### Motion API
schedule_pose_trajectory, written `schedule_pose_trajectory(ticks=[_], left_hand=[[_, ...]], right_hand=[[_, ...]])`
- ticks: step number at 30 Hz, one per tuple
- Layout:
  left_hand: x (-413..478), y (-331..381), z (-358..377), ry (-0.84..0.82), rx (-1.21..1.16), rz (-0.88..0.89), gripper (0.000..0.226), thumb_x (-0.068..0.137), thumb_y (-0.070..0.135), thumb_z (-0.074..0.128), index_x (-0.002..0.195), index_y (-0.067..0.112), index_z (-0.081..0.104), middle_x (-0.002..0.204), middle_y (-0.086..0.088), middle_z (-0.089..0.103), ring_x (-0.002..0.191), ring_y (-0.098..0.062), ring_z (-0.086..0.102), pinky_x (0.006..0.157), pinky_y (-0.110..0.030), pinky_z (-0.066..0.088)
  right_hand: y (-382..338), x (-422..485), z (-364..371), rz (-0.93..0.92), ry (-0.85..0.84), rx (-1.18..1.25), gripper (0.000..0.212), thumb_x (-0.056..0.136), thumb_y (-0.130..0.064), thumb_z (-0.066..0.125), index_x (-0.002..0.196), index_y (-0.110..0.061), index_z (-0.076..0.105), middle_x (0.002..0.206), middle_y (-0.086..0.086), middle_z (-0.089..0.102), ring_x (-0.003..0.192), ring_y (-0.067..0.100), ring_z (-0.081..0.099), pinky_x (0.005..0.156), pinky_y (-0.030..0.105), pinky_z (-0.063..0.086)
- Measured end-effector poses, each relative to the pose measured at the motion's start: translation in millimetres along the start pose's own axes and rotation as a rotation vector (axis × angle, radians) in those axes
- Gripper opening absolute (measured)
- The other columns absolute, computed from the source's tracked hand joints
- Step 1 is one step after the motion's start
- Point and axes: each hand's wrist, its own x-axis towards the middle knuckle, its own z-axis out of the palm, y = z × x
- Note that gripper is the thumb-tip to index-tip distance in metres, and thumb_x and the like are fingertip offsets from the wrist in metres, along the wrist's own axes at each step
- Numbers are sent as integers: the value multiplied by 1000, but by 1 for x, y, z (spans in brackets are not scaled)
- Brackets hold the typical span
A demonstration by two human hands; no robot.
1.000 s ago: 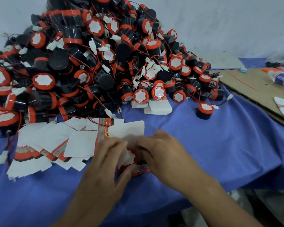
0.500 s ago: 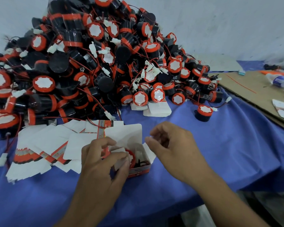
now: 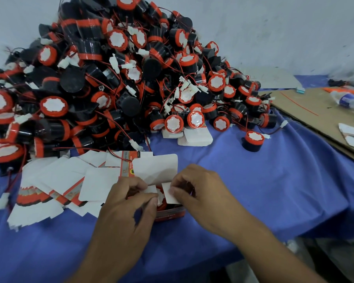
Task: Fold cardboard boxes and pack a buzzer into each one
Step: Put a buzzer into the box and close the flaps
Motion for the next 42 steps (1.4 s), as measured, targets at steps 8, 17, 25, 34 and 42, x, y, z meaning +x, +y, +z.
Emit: schedule_pose_trajectory(ticks=[8,17,25,34,42], left_hand=[[1,0,-3,66,-188,-177,15,88,25,69,99,31,61,99,20,61,100,2,60,82,-15,48],[1,-8,-1,35,-328,-261,85,80,9,78,132,60,34,122,26,55,109,0,61,86,-27,50],[2,-7,-7,47,-165,-63,24,86,30,68,108,35,59,109,19,63,102,2,61,83,-10,46],[-2,0,-5,-90,35,97,64,79,45,56,129,5,64,135,-2,57,121,-17,48,95,-31,47],[-4,-6,-7,-144,247,184,64,90,49,45,135,5,59,142,-2,54,114,-26,44,85,-46,47]], right_hand=[[0,0,8,194,31,56,40,90,-35,73,103,-40,36,81,-11,58,68,3,58,60,17,46],[-1,-1,4,10,9,69,60,92,-21,72,130,-53,38,85,-37,48,67,9,60,61,15,46],[-1,1,-11,-194,-138,-51,17,98,-22,64,114,-28,65,104,-13,60,84,8,58,74,27,50],[-1,-2,-9,-267,-268,-49,43,105,-46,48,137,-19,56,121,-2,57,109,13,54,94,33,46],[-1,1,-7,-271,-272,-26,37,104,-41,55,136,-24,55,114,-9,59,99,8,54,88,29,46]])
